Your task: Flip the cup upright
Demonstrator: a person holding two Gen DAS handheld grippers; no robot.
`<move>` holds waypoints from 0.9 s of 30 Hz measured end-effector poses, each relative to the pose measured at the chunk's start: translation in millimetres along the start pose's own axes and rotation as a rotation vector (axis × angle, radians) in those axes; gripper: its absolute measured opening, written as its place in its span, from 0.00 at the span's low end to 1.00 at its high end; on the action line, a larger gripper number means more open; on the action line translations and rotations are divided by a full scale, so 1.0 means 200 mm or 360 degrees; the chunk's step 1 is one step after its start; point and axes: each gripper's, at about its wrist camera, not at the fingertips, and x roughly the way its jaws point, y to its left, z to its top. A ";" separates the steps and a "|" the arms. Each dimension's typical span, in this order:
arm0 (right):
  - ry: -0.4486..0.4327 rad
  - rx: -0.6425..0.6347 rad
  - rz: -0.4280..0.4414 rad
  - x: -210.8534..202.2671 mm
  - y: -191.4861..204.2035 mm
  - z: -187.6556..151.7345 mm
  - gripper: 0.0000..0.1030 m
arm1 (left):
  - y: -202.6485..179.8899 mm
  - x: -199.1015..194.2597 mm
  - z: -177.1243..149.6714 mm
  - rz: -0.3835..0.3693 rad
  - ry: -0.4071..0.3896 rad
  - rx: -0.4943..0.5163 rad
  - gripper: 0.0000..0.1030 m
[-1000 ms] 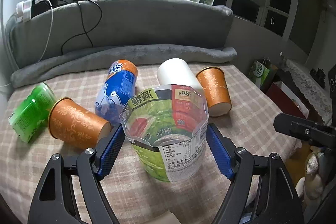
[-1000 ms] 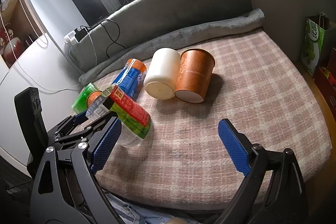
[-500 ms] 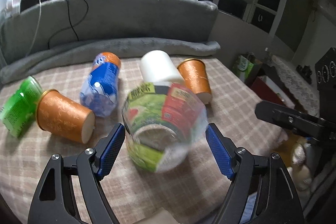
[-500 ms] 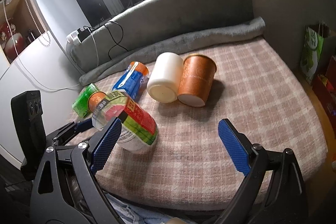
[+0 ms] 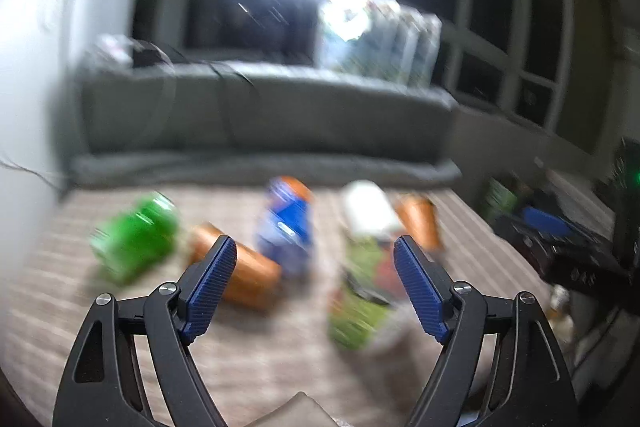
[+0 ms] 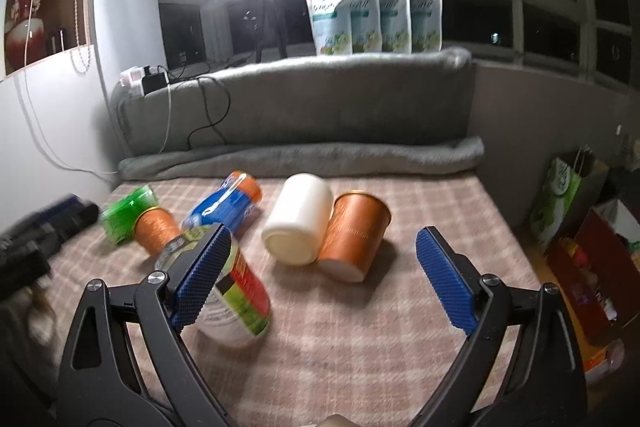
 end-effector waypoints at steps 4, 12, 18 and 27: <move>-0.0085 -0.0022 -0.0099 -0.01 0.01 0.01 0.94 | 0.06 -0.08 0.04 0.0159 -0.0179 0.0000 0.81; -0.0208 -0.0077 -0.0222 -0.04 0.07 0.02 1.00 | 0.12 -0.12 0.06 0.0264 -0.0279 -0.0038 0.81; -0.0245 -0.0060 -0.0241 -0.05 0.08 0.02 1.00 | 0.15 -0.14 0.06 0.0283 -0.0274 -0.0052 0.84; -0.0273 -0.0058 -0.0266 -0.08 0.08 0.03 1.00 | 0.12 -0.14 0.05 0.0270 -0.0256 -0.0013 0.84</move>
